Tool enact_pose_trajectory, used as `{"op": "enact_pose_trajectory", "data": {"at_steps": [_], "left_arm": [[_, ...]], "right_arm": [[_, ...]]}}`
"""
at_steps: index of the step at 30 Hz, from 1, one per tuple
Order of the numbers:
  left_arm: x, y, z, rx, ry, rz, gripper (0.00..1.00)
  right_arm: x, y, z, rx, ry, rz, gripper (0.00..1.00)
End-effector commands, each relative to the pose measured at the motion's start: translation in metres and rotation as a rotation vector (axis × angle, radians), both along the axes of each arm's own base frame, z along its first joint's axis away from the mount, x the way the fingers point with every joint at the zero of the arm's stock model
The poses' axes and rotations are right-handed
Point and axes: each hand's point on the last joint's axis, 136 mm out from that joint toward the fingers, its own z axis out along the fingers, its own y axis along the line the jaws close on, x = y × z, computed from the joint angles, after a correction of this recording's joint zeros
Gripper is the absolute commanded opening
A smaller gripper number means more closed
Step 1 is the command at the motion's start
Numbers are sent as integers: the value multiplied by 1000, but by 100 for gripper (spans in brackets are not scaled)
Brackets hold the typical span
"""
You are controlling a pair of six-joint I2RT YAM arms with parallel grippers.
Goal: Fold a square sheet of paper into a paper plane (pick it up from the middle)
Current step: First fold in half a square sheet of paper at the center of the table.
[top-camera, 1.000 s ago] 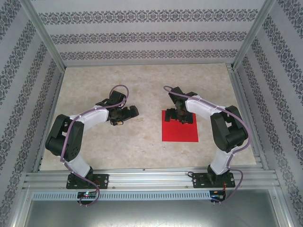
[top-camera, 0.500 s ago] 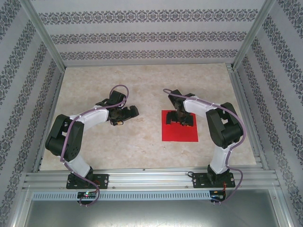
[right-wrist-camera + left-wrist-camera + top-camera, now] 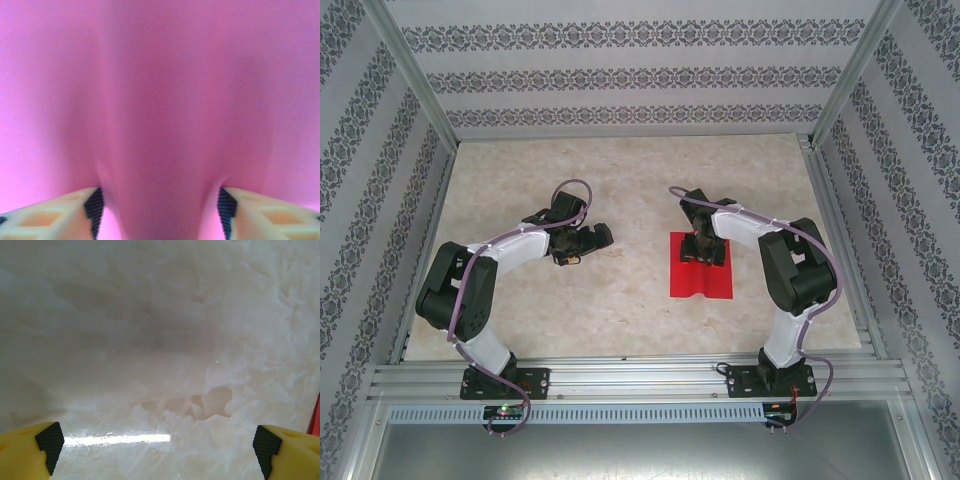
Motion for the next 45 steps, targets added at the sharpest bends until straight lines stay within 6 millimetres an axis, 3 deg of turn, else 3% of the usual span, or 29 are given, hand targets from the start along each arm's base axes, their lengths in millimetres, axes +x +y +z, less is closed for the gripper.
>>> {"op": "enact_pose_trajectory", "data": {"at_steps": [1, 4, 7, 12, 15, 18, 20, 23, 29, 36, 40, 45], "left_arm": [[-2, -5, 11, -15, -20, -19, 100], [-2, -6, 12, -27, -24, -10, 100], [-2, -5, 14, -36, -40, 0, 100], [5, 18, 18, -55, -61, 73, 100], [14, 35, 28, -83, -78, 114, 100], [16, 44, 38, -78, -99, 121, 100], [16, 46, 41, -80, -104, 122, 100], [14, 42, 42, -113, -105, 112, 100], [10, 22, 39, -237, -88, 86, 100], [0, -19, 35, -298, -65, -24, 94], [-7, -39, 29, -311, -47, -64, 80], [-10, -57, 18, -344, -24, -82, 52]], "right_arm": [[-6, 27, 2, 131, -1, 37, 51], [-2, 60, 26, 267, -57, 66, 38], [1, 102, 55, 449, -119, 90, 31], [6, 172, 100, 731, -188, 136, 28], [8, 201, 117, 861, -210, 155, 27], [10, 217, 123, 969, -208, 147, 27], [11, 221, 119, 996, -199, 142, 27], [10, 216, 95, 946, -168, 129, 27], [7, 191, 48, 804, -126, 102, 27], [5, 165, 29, 659, -121, 115, 29], [2, 157, 20, 615, -110, 106, 31], [1, 153, 15, 583, -100, 96, 33]]}}
